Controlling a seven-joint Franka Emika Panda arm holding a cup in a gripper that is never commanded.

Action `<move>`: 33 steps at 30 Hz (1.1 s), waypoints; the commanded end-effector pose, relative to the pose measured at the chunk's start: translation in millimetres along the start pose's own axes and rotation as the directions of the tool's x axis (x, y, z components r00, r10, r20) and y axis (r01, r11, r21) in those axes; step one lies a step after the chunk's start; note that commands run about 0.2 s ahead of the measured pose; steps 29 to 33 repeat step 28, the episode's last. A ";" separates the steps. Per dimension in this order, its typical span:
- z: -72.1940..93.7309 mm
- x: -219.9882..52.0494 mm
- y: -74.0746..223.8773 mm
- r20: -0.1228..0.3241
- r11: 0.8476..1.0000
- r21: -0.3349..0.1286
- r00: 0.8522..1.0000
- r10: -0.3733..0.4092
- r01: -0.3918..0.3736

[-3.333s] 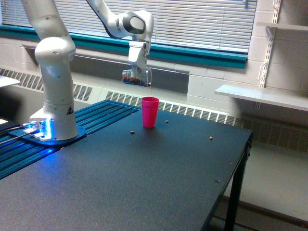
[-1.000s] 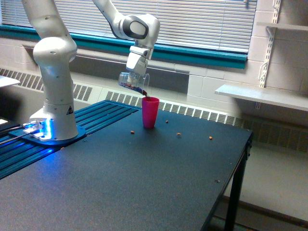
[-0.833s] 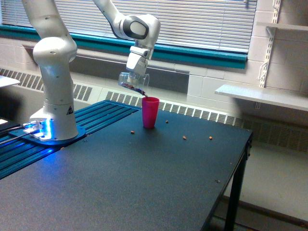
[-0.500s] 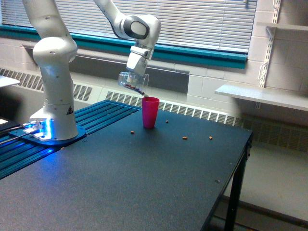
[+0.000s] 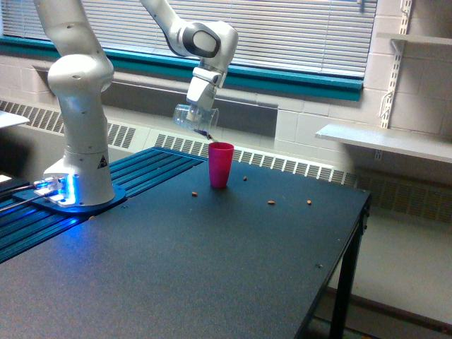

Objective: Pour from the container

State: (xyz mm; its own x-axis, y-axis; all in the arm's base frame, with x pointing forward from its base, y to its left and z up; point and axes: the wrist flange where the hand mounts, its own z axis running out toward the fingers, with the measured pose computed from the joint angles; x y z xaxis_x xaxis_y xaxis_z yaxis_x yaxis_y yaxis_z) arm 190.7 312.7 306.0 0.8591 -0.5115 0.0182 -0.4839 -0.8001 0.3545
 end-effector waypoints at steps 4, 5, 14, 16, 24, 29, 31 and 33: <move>-0.9 -2.2 -2.8 0.020 0.999 -0.011 0.999 -0.030 0.030; -1.3 -2.0 -3.1 0.019 0.999 -0.010 0.999 -0.032 0.032; -5.6 2.1 -5.8 0.008 0.999 -0.005 0.999 -0.042 0.042; -6.5 2.3 -6.6 0.006 0.999 -0.003 0.999 -0.045 0.045; -8.8 4.7 -10.4 -0.012 0.998 0.000 0.998 -0.055 0.055; -8.1 7.7 -10.9 -0.023 0.999 -0.007 0.998 -0.053 0.053; -8.1 7.7 -10.9 -0.023 0.999 -0.007 0.998 -0.053 0.053; -8.1 7.7 -10.9 -0.023 0.999 -0.007 0.998 -0.053 0.053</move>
